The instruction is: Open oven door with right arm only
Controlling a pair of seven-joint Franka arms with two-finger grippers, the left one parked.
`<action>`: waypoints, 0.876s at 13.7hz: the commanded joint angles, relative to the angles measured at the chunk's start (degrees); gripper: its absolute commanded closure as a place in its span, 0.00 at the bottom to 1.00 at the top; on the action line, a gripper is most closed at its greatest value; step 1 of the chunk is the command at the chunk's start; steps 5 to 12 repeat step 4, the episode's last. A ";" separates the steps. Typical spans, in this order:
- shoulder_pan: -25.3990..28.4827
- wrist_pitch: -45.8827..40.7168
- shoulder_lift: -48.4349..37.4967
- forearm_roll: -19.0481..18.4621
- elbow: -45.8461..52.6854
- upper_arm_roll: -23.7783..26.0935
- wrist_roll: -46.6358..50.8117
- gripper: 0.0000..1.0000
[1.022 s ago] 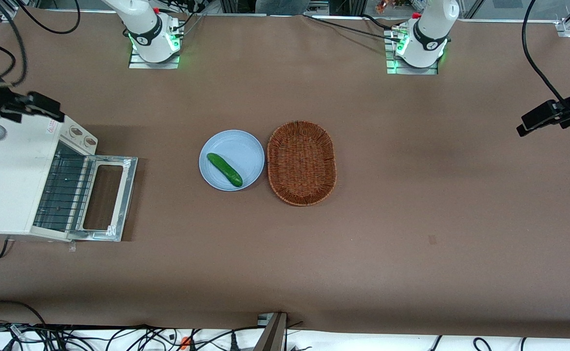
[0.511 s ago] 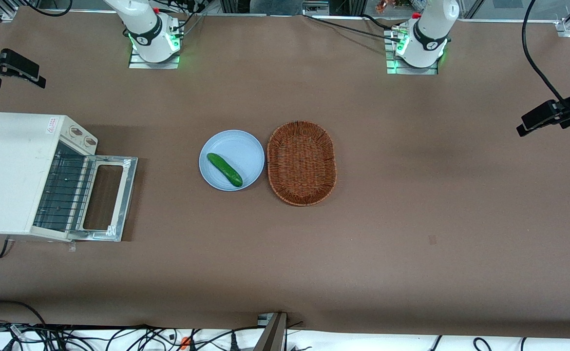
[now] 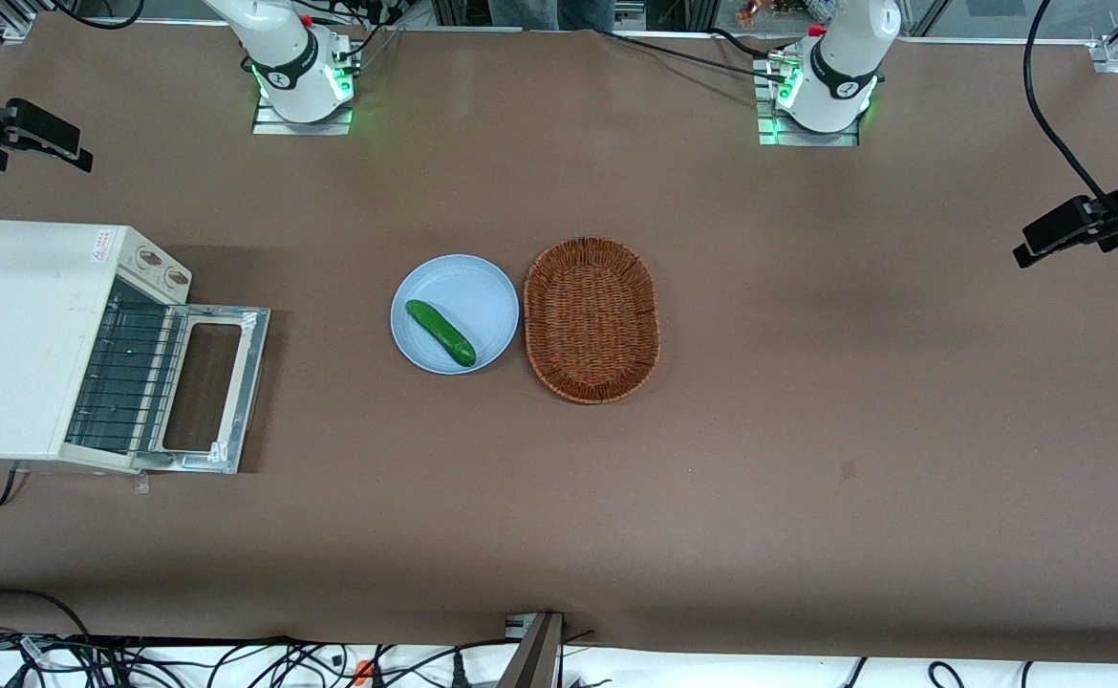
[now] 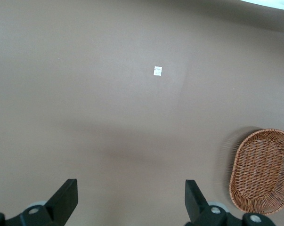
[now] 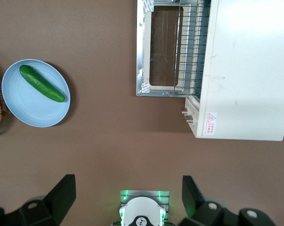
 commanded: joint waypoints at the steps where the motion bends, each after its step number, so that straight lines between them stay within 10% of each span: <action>1: -0.59 0.11 -0.26 -0.36 0.51 0.25 -0.29 0.00; 12: -0.59 0.20 -0.26 -1.58 0.60 0.25 -0.38 0.00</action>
